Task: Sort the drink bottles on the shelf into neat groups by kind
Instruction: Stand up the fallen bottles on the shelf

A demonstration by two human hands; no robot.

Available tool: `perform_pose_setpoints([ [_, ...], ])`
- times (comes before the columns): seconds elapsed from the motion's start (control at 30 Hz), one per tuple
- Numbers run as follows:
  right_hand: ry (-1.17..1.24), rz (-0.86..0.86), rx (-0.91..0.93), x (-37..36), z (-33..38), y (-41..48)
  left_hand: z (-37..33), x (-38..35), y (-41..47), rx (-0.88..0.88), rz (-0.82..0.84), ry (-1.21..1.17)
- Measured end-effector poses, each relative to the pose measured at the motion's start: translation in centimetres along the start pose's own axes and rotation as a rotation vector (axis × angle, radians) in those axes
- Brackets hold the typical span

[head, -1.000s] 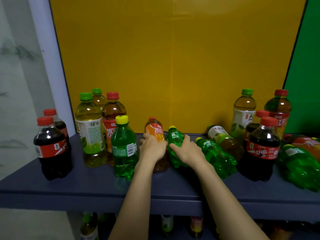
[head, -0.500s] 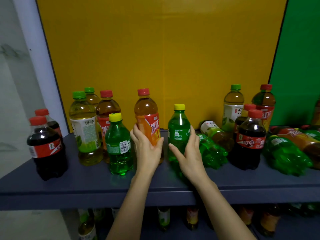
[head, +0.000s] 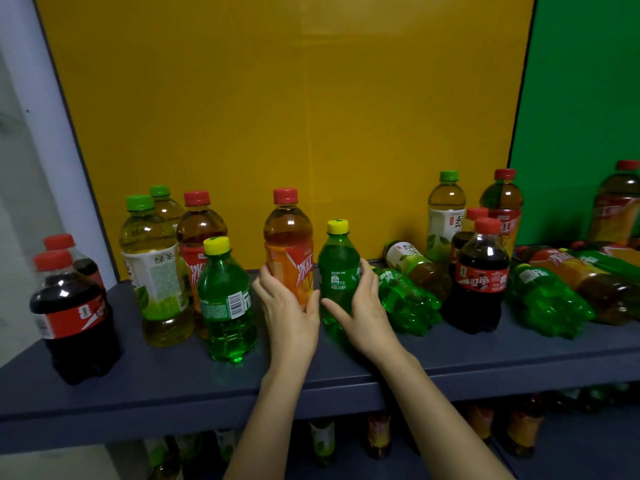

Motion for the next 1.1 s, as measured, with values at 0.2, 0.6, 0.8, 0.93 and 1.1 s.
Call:
perform_pose_setpoints([
  [0.2,-0.111,-0.058,0.106,2.6,1.4,-1.8,-0.8,1.4,-3.2,-0.115,-0.239,-0.036],
  [0.6,-0.283,-0.009,0.034,10.1,-1.2,5.0,-9.7,-5.8,-4.0,-0.231,0.227,0.177],
  [0.8,-0.445,0.069,-0.145,10.9,-2.4,6.9,-10.1,-9.3,-1.8,0.100,0.540,0.299],
  [0.93,-0.527,0.130,-0.209,11.6,-2.4,7.4,-9.9,-9.7,-1.0,0.250,0.647,0.256],
  [1.1,-0.656,0.233,-0.280,11.8,-2.3,8.2,-9.9,-9.9,-0.6,0.247,0.725,0.242],
])
Point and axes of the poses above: each hand's wrist, its own y-axis towards the middle knuckle, its own x-axis out of the back of the hand, z = x × y, the point moved 4 cm from there along y, towards the middle knuckle, and after that the axes turned 15 degrees about y, right-handed, at the moved point
